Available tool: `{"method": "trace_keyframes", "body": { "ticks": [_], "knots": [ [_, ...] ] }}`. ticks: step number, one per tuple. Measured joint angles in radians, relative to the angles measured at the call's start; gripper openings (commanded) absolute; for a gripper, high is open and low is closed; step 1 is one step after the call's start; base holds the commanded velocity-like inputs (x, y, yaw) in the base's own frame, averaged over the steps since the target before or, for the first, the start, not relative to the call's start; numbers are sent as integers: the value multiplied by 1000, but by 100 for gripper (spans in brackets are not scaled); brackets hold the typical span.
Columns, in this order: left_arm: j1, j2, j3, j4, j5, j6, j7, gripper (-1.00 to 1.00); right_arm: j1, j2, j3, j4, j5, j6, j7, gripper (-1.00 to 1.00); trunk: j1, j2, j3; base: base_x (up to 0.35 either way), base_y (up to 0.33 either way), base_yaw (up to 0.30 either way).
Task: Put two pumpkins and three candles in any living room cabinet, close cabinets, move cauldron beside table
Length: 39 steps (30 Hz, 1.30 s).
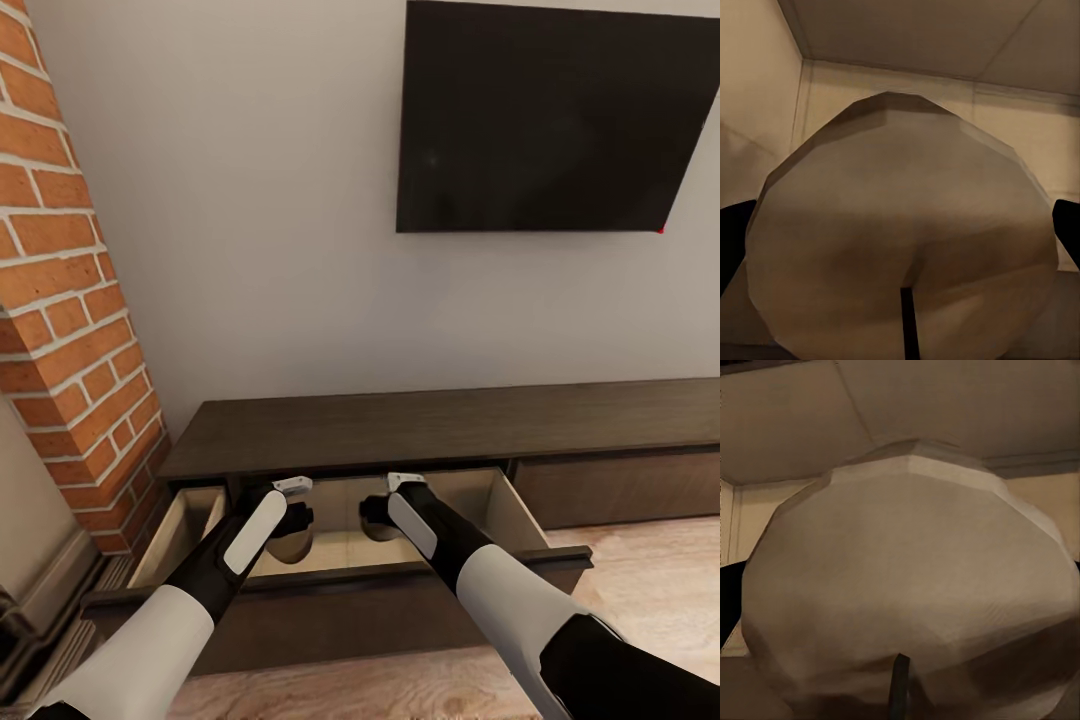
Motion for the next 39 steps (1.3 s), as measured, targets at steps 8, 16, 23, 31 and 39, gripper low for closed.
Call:
{"method": "trace_keyframes", "body": {
  "ticks": [8,16,23,31,39],
  "knots": [
    [0,0,0,0,-2,-1,0,-100,0,0,1,0,-1,-19,2,-100,0,0,-4,0,0,0],
    [0,-1,1,1,0,-1,0,-100,0,0,1,0,-1,-19,3,-100,0,0,-4,67,0,0],
    [0,-2,1,1,0,-2,0,-100,0,0,1,1,-2,-17,3,-100,0,0,-4,143,0,0],
    [0,-2,0,55,-1,-26,0,-100,0,0,1,8,-3,-8,3,-100,0,0,-4,127,0,0],
    [0,-2,-47,60,-1,-57,0,-100,2,0,1,12,-7,3,2,-100,2,-1,-16,3,0,0]
  ]
}}
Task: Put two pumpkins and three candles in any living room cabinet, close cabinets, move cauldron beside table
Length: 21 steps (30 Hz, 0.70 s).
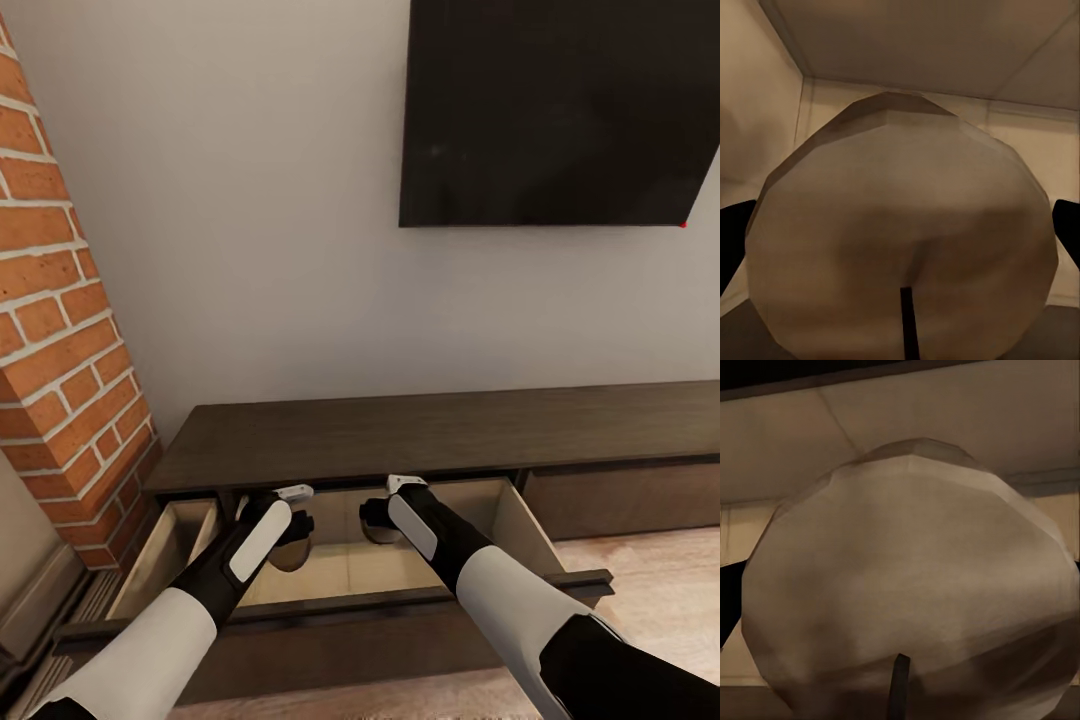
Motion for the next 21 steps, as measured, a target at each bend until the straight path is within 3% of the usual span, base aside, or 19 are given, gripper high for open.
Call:
{"method": "trace_keyframes", "body": {
  "ticks": [21],
  "knots": [
    [0,-5,-1,0,1,-7,0,-100,0,0,12,-1,-1,32,0,-100,9,-5,-81,0,0,0]
  ]
}}
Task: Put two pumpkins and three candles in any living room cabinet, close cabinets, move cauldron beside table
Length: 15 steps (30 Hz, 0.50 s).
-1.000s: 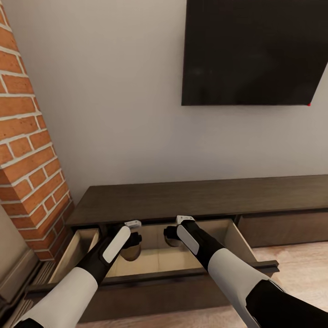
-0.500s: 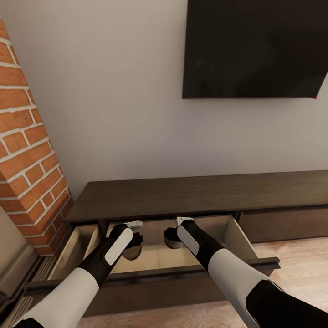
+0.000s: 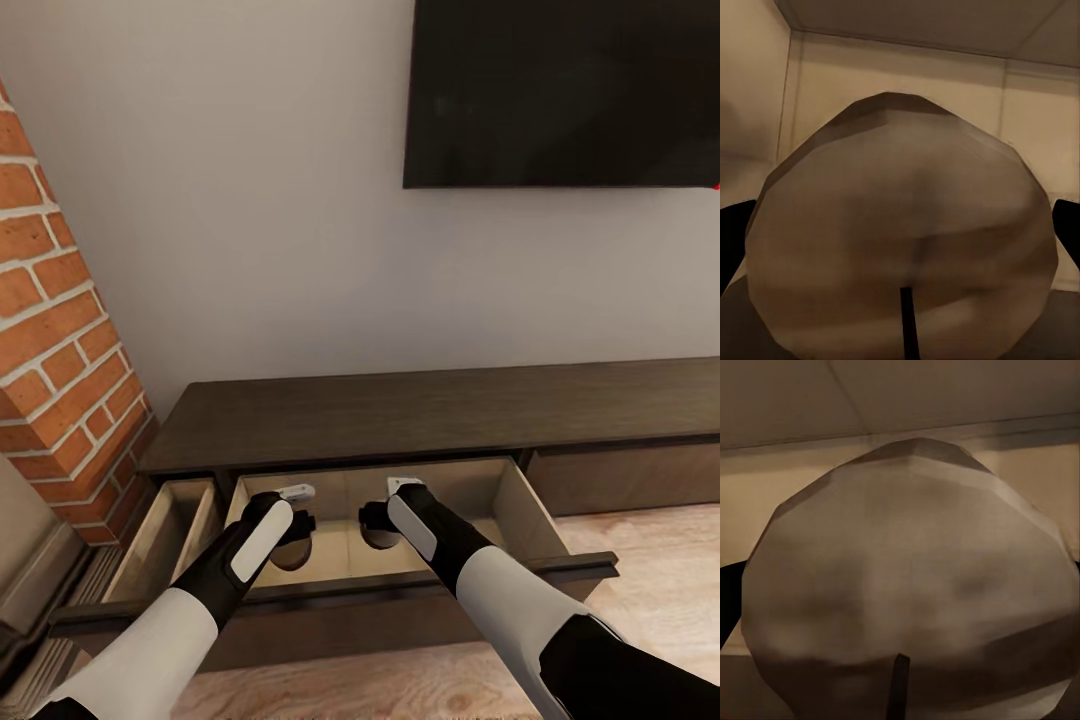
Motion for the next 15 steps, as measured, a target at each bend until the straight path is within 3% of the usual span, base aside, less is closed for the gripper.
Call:
{"method": "trace_keyframes", "body": {
  "ticks": [11,15],
  "knots": [
    [0,0,-2,0,1,-26,0,-100,0,0,0,0,0,-5,0,-100,5,-3,-43,0,0,0],
    [0,0,-4,-2,0,-28,0,-100,0,0,1,0,1,-6,1,-100,5,-3,-43,0,0,0]
  ]
}}
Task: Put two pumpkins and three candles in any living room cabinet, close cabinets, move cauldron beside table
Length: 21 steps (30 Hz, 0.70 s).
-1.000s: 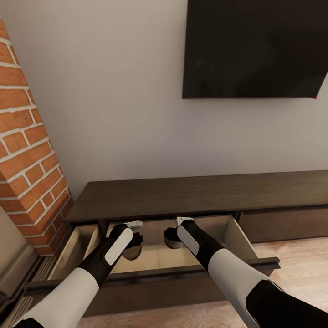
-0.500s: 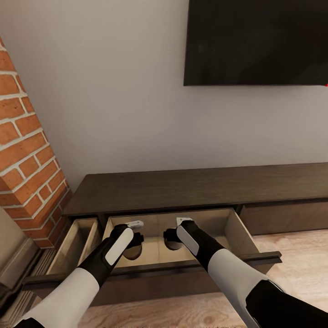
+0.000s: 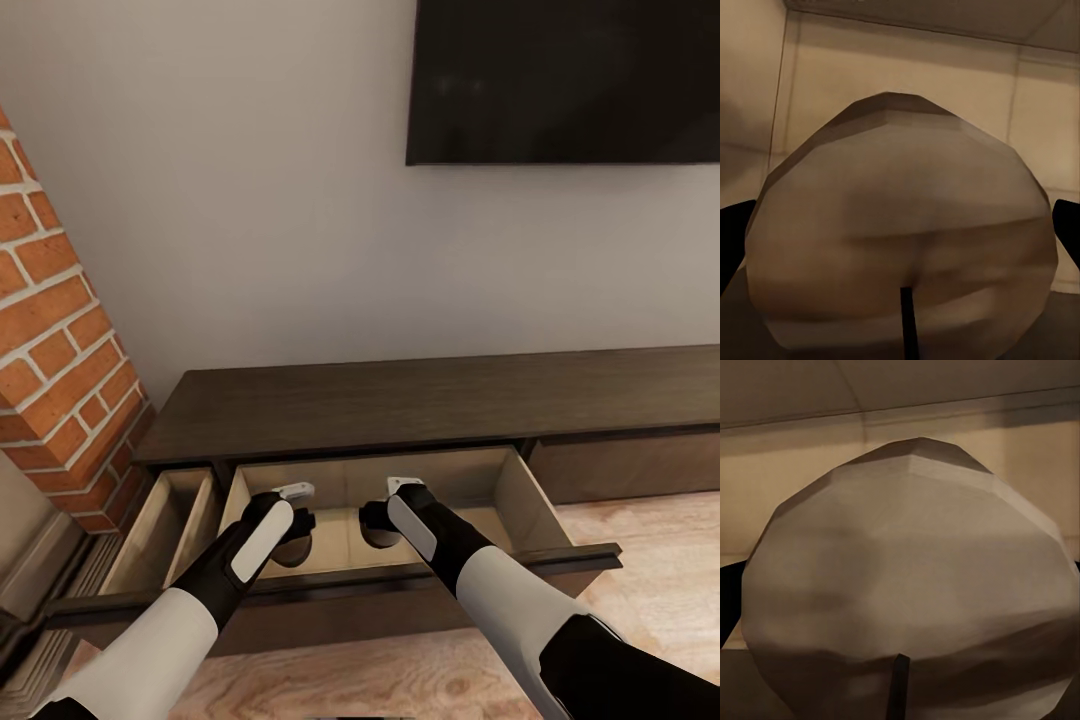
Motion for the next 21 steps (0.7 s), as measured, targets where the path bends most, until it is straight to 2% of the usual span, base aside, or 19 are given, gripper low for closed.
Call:
{"method": "trace_keyframes", "body": {
  "ticks": [6,21],
  "knots": [
    [0,1,-12,-1,0,0,0,-100,0,0,0,0,0,0,0,-100,0,0,0,10,2,0],
    [0,1,-13,2,0,0,0,-100,0,0,1,0,0,-1,0,-100,0,0,0,94,20,0]
  ]
}}
